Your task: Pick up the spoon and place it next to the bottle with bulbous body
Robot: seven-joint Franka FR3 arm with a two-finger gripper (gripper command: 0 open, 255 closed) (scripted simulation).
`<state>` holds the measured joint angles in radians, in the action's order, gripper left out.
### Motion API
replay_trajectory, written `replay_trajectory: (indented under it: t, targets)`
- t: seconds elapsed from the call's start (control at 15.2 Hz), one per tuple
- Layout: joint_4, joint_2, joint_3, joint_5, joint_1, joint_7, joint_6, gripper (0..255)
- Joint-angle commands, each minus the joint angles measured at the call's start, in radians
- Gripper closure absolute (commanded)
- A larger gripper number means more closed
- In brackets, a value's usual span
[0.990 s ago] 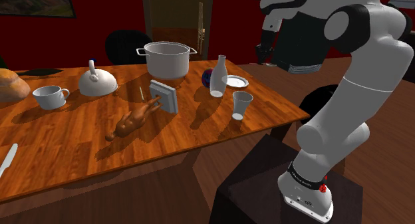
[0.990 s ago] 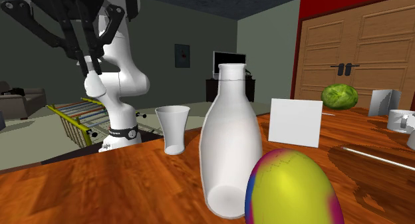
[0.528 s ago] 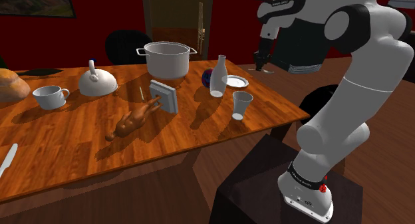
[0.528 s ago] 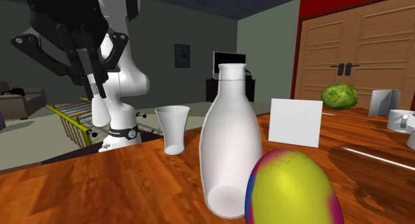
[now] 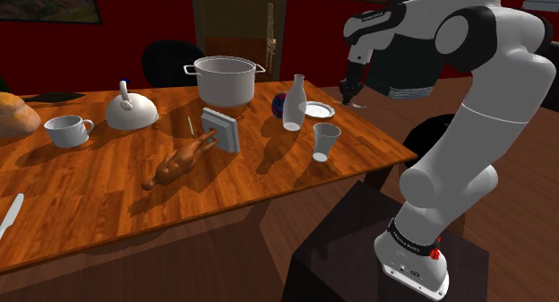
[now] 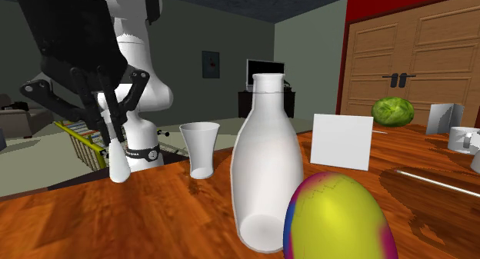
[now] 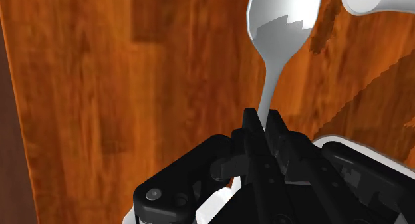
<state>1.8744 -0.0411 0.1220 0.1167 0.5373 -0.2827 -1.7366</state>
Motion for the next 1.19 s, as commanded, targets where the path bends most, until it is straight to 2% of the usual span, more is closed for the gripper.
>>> replay_trajectory:
  t: [0.0, 1.12]
  targets:
    - [0.022, -0.005, -0.001, 0.002, -0.001, -0.002, -0.028, 255]
    - [0.164, -0.079, -0.003, 0.020, -0.001, -0.032, -0.242, 255]
